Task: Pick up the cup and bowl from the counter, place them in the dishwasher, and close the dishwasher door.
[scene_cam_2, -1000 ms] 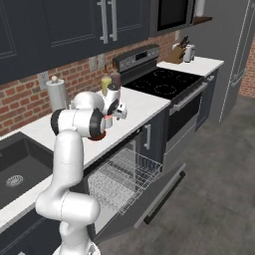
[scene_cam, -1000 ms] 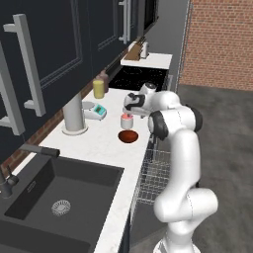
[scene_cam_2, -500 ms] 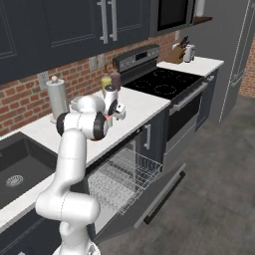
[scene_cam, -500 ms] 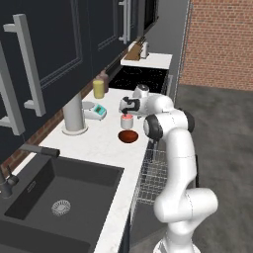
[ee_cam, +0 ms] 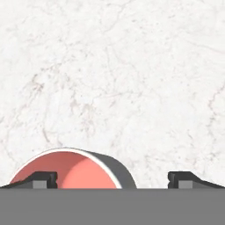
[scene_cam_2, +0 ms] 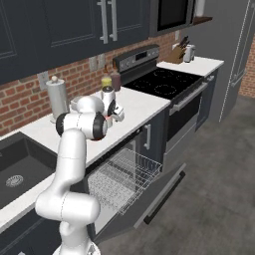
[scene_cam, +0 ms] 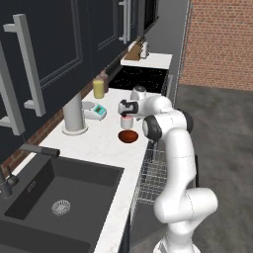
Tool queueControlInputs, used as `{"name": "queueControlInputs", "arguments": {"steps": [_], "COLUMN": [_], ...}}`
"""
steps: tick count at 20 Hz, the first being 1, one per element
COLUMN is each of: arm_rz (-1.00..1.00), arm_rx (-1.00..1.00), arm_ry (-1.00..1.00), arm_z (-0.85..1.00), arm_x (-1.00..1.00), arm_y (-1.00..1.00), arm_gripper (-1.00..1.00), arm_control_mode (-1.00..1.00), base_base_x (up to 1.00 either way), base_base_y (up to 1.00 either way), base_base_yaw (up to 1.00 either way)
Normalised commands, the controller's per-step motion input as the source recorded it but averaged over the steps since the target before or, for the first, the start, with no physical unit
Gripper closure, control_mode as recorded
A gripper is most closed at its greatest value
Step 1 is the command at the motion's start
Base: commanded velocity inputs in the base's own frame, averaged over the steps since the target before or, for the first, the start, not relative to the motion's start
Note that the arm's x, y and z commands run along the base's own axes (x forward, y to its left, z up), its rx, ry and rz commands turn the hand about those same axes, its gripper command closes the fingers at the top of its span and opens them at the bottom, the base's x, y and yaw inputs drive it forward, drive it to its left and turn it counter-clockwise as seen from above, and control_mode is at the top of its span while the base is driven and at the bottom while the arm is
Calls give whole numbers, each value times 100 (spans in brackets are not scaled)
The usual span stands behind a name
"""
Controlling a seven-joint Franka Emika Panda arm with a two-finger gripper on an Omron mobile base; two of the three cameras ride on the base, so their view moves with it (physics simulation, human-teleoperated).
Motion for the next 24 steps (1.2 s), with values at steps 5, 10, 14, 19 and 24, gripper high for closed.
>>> {"name": "queueControlInputs", "arguments": {"steps": [5, 10, 14, 19, 24], "arm_rz": [-7, -6, -4, -4, -3], "arm_rx": [0, 1, 2, 4, 7], "arm_ry": [-1, 0, 0, 0, 0], "arm_z": [-18, -28, -23, -10, 0], "arm_x": [-13, 0, 0, 0, -19], "arm_y": [0, 0, 0, 0, -19], "arm_gripper": [-100, 100, 100, 100, 100], "arm_control_mode": [-100, -100, -100, -100, -100], "base_base_x": [0, 0, 0, 0, 0], "base_base_y": [0, 0, 0, 0, 0], "base_base_yaw": [0, 0, 0, 0, 0]}}
